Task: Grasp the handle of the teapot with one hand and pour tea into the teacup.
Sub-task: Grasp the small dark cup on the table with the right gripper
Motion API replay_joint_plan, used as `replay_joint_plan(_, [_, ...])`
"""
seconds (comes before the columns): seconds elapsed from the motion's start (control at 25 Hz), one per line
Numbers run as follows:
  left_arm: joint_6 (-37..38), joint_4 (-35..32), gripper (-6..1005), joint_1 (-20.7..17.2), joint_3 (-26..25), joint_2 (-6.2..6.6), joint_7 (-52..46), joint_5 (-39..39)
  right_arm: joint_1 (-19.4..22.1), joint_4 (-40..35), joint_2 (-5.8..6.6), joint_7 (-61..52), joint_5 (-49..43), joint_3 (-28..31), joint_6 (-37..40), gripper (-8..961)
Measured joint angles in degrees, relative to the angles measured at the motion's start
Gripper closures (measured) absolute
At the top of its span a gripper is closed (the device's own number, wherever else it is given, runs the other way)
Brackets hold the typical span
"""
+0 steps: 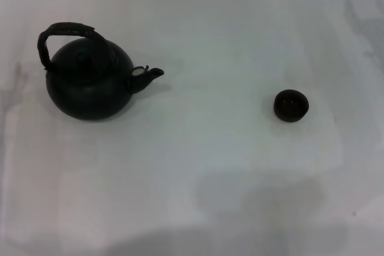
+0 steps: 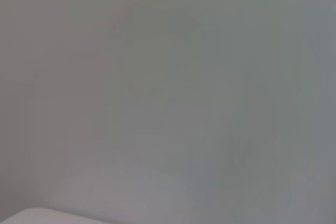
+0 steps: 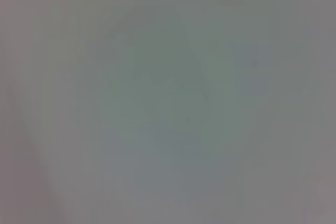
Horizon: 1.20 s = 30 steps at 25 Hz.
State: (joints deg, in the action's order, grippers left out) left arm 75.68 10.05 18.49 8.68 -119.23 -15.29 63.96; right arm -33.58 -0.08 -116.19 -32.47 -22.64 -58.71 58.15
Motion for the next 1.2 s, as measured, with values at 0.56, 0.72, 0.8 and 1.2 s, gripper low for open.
replay_joint_plan(0.56, [-0.3, -0.1, 113, -0.4, 0.0, 0.03, -1.4, -0.3, 0.0, -1.6, 0.04, -7.1, -5.4, -1.9, 0.5, 126])
replay_joint_plan(0.72, [-0.4, -0.2, 112, -0.4, -0.2, 0.05, -1.9, -0.3, 0.8, -4.2, 0.59, -14.8, -5.5, -5.9, 2.2, 125])
replay_joint_plan(0.8, [-0.4, -0.4, 112, -0.4, -0.4, 0.04, -2.2, -0.4, 1.2, -7.0, 1.18, -20.2, -5.5, -9.7, 1.9, 125])
replay_joint_plan(1.2, [-0.8, -0.8, 112, 0.0, 0.0, 0.19, -1.9, 0.1, 1.6, -22.2, 6.35, -41.8, -15.0, -24.7, 1.1, 125])
